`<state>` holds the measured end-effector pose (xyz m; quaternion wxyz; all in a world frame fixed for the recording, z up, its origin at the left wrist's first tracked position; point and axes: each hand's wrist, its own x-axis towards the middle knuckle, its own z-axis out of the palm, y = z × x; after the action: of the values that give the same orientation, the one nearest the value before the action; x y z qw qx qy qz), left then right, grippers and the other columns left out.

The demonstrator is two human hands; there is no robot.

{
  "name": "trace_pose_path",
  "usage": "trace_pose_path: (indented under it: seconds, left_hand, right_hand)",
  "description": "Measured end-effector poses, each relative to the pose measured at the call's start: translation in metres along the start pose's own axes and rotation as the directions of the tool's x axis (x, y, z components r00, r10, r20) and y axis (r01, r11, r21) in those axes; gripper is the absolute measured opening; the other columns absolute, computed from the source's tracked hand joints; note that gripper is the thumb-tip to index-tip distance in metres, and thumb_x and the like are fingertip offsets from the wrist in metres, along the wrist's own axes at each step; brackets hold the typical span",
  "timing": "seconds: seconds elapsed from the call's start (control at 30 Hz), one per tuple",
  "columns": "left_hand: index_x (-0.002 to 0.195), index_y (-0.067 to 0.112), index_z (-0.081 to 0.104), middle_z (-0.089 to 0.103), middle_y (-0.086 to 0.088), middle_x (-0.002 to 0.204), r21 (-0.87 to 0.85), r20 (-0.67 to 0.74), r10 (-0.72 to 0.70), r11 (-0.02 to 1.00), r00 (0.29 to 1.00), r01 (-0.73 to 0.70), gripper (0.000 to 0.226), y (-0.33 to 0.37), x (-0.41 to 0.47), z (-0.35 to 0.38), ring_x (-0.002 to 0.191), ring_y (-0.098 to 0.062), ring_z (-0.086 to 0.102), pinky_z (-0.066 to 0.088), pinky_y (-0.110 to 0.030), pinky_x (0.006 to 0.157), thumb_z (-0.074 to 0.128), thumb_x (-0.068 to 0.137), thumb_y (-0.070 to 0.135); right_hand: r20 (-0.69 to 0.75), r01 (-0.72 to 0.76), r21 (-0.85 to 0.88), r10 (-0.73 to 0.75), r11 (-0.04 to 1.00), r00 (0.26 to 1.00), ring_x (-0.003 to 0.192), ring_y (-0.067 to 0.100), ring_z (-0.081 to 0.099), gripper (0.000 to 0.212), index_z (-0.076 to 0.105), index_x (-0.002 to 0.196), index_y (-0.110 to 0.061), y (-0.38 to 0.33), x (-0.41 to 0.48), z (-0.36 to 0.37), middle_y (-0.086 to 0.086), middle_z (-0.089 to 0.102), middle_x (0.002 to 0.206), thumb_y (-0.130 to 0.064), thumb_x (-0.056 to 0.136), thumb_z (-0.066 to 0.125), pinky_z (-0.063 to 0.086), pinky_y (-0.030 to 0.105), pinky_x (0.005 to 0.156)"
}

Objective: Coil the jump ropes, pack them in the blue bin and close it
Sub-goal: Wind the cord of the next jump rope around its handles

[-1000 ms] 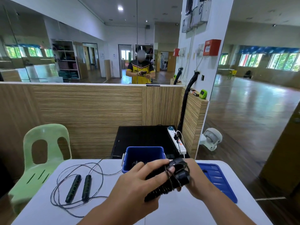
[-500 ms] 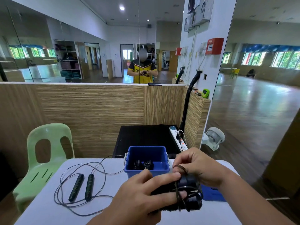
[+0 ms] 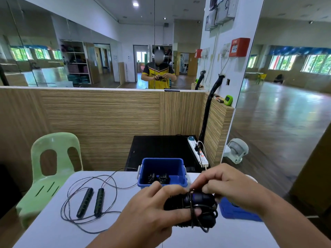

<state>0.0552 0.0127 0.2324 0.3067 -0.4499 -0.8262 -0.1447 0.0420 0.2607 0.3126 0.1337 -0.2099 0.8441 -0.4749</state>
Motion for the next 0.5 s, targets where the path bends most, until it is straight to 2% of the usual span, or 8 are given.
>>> trace_pose_path:
  seconds: [0.1, 0.17, 0.3, 0.4, 0.5]
  left_hand:
    - [0.131, 0.059, 0.058, 0.053, 0.010, 0.135, 0.011, 0.028, -0.024, 1.000, 0.999, 0.023, 0.081, 0.002, 0.000, 0.002, 0.081, -0.019, 0.055, 0.052, -0.032, 0.061, 0.067, 0.068, 0.009]
    - [0.129, 0.058, 0.059, 0.054, 0.010, 0.133, 0.023, 0.023, -0.028, 0.999, 0.999, 0.027, 0.079, 0.003, 0.001, 0.005, 0.081, -0.019, 0.054, 0.052, -0.033, 0.061, 0.069, 0.068, 0.009]
    - [0.120, 0.055, 0.063, 0.058, 0.007, 0.129, 0.080, 0.050, -0.038, 0.996, 0.998, 0.034, 0.070, 0.005, 0.000, 0.008, 0.080, -0.018, 0.051, 0.051, -0.033, 0.061, 0.064, 0.067, 0.010]
    - [0.116, 0.052, 0.063, 0.058, 0.006, 0.128, 0.101, 0.048, -0.069, 0.993, 0.996, 0.064, 0.065, 0.004, -0.001, 0.013, 0.077, -0.020, 0.048, 0.050, -0.035, 0.057, 0.061, 0.066, 0.010]
    - [0.115, 0.051, 0.062, 0.055, 0.007, 0.128, 0.100, 0.043, -0.073, 0.993, 0.996, 0.068, 0.061, 0.004, -0.004, 0.013, 0.077, -0.021, 0.049, 0.051, -0.036, 0.057, 0.064, 0.067, 0.014]
  right_hand:
    - [-0.116, 0.031, -0.148, -0.049, 0.988, 0.992, 0.074, 0.015, 0.069, 0.019, 0.078, 0.086, -0.025, 0.003, -0.001, 0.011, 0.001, 0.076, 0.081, -0.012, 0.086, 0.065, 0.057, 0.034, 0.068]
    - [-0.137, 0.000, -0.151, -0.021, 0.989, 0.990, 0.069, 0.014, 0.065, 0.005, 0.073, 0.081, -0.025, 0.004, -0.001, 0.015, 0.003, 0.074, 0.077, -0.024, 0.079, 0.068, 0.055, 0.037, 0.067]
    - [-0.099, -0.104, -0.143, 0.091, 0.984, 0.991, 0.063, 0.008, 0.057, 0.021, 0.063, 0.079, -0.024, 0.006, 0.000, 0.021, -0.002, 0.065, 0.069, -0.040, 0.069, 0.068, 0.048, 0.029, 0.060]
    - [-0.034, -0.156, -0.131, 0.152, 0.979, 0.988, 0.066, 0.009, 0.061, 0.044, 0.054, 0.091, -0.026, 0.006, -0.002, 0.028, -0.005, 0.067, 0.077, -0.049, 0.065, 0.081, 0.052, 0.029, 0.061]
    - [0.025, -0.189, -0.156, 0.195, 0.969, 0.980, 0.069, 0.010, 0.064, 0.053, 0.048, 0.098, -0.028, 0.008, -0.004, 0.034, -0.003, 0.072, 0.086, -0.038, 0.065, 0.088, 0.059, 0.038, 0.065]
